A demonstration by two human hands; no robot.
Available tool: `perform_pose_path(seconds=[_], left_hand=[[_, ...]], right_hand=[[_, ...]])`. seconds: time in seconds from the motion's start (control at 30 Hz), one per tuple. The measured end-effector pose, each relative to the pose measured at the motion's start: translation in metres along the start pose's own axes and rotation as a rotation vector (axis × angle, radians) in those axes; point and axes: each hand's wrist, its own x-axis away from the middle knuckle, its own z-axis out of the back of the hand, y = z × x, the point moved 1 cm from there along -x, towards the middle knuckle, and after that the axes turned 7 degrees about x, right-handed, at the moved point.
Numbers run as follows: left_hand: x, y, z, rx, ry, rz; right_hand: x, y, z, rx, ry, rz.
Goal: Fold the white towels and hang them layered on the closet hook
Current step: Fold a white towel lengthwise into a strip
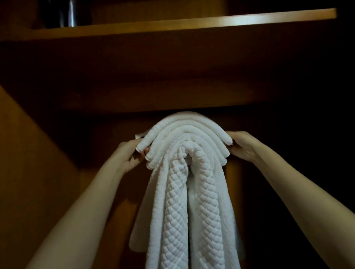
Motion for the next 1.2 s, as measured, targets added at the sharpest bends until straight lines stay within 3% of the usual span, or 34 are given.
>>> perform_pose_path(seconds=[0.07,0.27,0.4,0.53,0.73,0.9,1.07,1.2], left_hand=[[0.005,0.007,-0.001,-0.245,0.065,-0.088],[0.001,0.026,-0.005,-0.705,0.242,-0.495],[0.0,0.028,-0.032,-0.843,0.0,-0.754],[-0.008,0.024,-0.052,-1.007,-0.236,-0.779],[-0.021,0.025,-0.061,-0.927,-0.304,-0.772],[-0.028,0.028,-0.07,-0.635,-0.37,-0.615],[-0.029,0.035,-0.069,-0.676,-0.355,-0.681],[-0.024,0.028,-0.07,-0.624,-0.394,-0.725]], right_hand=[[0.001,0.001,0.002,0.097,0.013,0.05],[0.001,-0.006,0.007,0.397,0.345,0.315],[0.009,-0.017,-0.016,0.534,0.324,0.586],[0.006,-0.03,-0.044,0.706,0.185,0.685],[-0.012,-0.033,-0.05,0.839,0.159,0.677],[-0.029,-0.046,-0.053,0.803,0.09,0.6],[-0.033,-0.048,-0.055,0.805,0.074,0.595],[-0.022,-0.049,-0.054,0.909,0.068,0.717]])
